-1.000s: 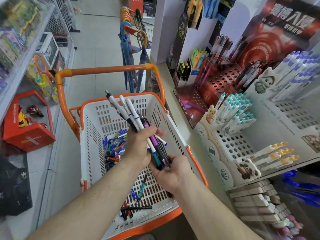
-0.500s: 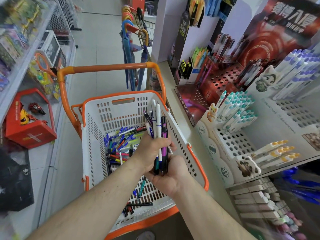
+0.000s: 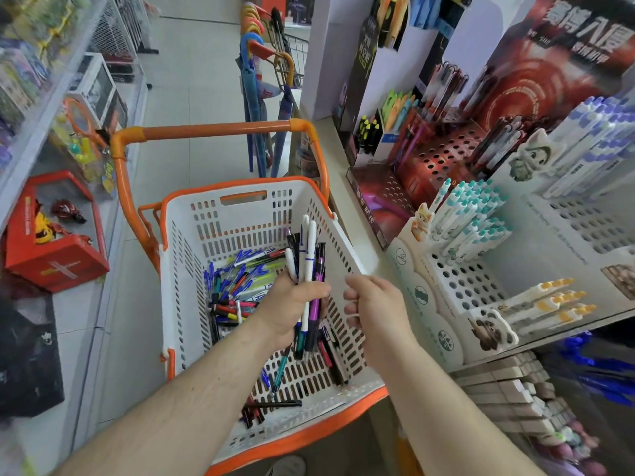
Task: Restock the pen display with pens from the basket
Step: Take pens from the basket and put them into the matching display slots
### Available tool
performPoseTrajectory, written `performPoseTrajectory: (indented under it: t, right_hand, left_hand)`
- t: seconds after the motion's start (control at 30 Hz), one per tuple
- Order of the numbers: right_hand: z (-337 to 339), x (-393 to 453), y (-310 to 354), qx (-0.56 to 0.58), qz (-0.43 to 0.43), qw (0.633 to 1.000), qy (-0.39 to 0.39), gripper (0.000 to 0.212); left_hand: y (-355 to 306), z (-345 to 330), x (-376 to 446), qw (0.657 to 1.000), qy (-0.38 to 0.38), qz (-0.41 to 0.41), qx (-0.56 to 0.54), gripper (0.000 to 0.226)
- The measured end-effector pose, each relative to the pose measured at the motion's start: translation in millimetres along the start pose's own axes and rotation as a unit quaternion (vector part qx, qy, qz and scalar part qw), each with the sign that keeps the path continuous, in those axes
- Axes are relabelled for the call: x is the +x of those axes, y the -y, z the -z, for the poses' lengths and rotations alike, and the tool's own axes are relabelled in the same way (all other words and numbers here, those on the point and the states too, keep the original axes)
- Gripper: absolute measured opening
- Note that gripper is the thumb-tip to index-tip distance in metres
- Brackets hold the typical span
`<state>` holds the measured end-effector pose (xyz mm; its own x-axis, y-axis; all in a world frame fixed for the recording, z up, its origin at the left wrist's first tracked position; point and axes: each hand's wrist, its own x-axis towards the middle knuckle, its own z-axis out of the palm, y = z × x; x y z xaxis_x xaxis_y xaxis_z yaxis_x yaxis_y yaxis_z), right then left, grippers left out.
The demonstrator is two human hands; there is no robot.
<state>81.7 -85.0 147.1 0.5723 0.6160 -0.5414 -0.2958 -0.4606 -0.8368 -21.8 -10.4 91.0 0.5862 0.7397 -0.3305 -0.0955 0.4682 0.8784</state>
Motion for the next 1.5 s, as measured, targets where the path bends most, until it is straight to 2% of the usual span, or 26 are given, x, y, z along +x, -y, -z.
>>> performPoseTrajectory:
  t: [0.07, 0.13, 0.33, 0.4, 0.5, 0.53, 0.63, 0.7, 0.83, 1.17, 1.27, 1.4, 1.5]
  right_hand:
    - [0.1, -6.8, 17.6, -0.096, 0.071, 0.991, 0.053, 0.022]
    - [1.2, -7.7, 25.5, -0.123, 0.097, 0.983, 0.095, 0.023]
    - [14.9, -2.3, 21.8, -0.081, 0.082, 0.991, 0.072, 0.013]
    - [21.6, -5.1, 22.4, -0.072, 0.081, 0.993, 0.046, 0.014]
    - [41.3, -11.2, 23.4, -0.036, 0.117, 0.992, -0.035, 0.015]
    - [50.5, -14.6, 24.8, -0.004, 0.133, 0.989, -0.068, 0.015]
    - [83.2, -31.0, 30.9, 0.137, 0.168, 0.964, -0.153, 0.017]
    - [105.5, -44.3, 33.6, 0.207, 0.181, 0.942, -0.194, 0.017]
    - [143.4, -71.1, 29.4, 0.291, 0.202, 0.899, -0.257, 0.016]
    - [226.9, -138.5, 16.7, 0.471, 0.175, 0.821, -0.271, 0.023]
    - [248.5, -156.6, 17.4, 0.506, 0.177, 0.797, -0.278, 0.017]
    - [264.8, -173.3, 20.4, 0.454, 0.198, 0.806, -0.323, 0.014]
    - [270.6, -178.0, 20.2, 0.422, 0.199, 0.820, -0.332, 0.009]
  left_hand:
    - [-1.7, -1.9, -2.3, 0.999, 0.048, 0.022, 0.013, 0.025]
    - [-3.2, -5.0, -2.4, 0.995, 0.092, 0.037, 0.011, 0.022]
    - [-6.0, -20.0, -5.7, 0.986, 0.132, 0.063, -0.081, 0.013]
    - [-4.2, -27.4, -4.8, 0.984, 0.129, 0.077, -0.100, 0.016]
    - [-3.6, -38.3, 0.6, 0.974, 0.129, 0.101, -0.157, 0.008]
    - [-5.0, -42.9, 2.4, 0.968, 0.138, 0.116, -0.177, 0.005]
    - [-6.7, -54.5, 8.6, 0.961, 0.164, 0.126, -0.185, 0.017]
    - [-7.4, -67.2, 7.5, 0.949, 0.210, 0.134, -0.194, 0.023]
    - [-5.7, -109.9, -5.3, 0.899, 0.360, 0.154, -0.194, 0.043]
    - [3.7, -228.8, -49.6, 0.834, 0.452, 0.192, -0.254, 0.037]
    - [7.1, -255.3, -62.7, 0.817, 0.483, 0.190, -0.252, 0.032]
    - [8.9, -278.7, -73.3, 0.806, 0.500, 0.188, -0.254, 0.029]
    - [9.2, -288.6, -75.9, 0.776, 0.520, 0.196, -0.299, 0.021]
